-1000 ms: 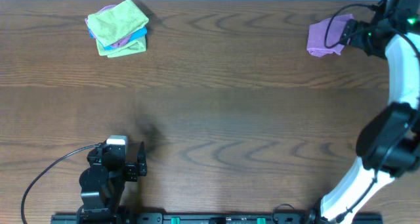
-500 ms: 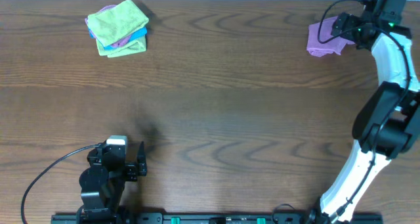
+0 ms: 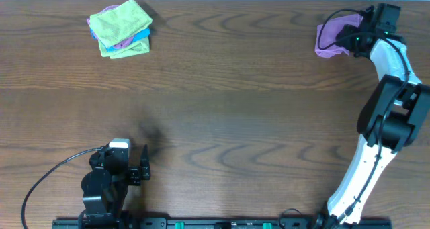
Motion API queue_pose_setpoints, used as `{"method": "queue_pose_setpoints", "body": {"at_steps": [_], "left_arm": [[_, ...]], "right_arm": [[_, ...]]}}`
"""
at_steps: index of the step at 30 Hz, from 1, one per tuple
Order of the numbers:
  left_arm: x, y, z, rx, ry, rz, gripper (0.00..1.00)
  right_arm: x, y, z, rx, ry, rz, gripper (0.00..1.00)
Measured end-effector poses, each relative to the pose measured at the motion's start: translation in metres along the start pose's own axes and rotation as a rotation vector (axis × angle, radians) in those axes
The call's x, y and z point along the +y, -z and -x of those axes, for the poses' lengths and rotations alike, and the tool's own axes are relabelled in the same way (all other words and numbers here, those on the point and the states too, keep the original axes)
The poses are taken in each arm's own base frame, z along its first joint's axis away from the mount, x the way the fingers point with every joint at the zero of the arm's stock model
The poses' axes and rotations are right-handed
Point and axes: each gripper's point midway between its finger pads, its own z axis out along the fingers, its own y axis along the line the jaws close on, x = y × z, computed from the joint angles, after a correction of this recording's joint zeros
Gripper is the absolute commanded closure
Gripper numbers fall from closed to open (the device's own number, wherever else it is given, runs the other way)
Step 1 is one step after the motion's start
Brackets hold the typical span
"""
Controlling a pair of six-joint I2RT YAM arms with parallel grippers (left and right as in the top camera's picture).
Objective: Fold the cloth
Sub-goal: 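Pinch a corner of the purple cloth with the right gripper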
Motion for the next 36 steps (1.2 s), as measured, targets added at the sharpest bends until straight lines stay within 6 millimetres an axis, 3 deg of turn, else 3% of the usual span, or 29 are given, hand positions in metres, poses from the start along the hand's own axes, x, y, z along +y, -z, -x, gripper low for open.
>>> {"method": "queue_pose_setpoints", "body": {"at_steps": [6, 18, 24, 30, 36], "left_arm": [[0.0, 0.0, 0.0, 0.0, 0.0, 0.0, 0.05], [0.0, 0.0, 0.0, 0.0, 0.0, 0.0, 0.04], [0.0, 0.0, 0.0, 0.0, 0.0, 0.0, 0.05], [0.0, 0.0, 0.0, 0.0, 0.0, 0.0, 0.05], [0.0, 0.0, 0.0, 0.0, 0.0, 0.0, 0.05]], "right_arm": [[0.001, 0.0, 0.0, 0.001, 0.0, 0.008, 0.34], [0.001, 0.001, -0.017, 0.071, -0.015, 0.007, 0.36], [0.004, 0.003, -0.016, 0.071, -0.016, 0.024, 0.58], [0.011, 0.022, -0.001, 0.035, -0.014, 0.036, 0.98], [0.014, 0.032, 0.002, 0.037, -0.014, 0.036, 0.99]]}}
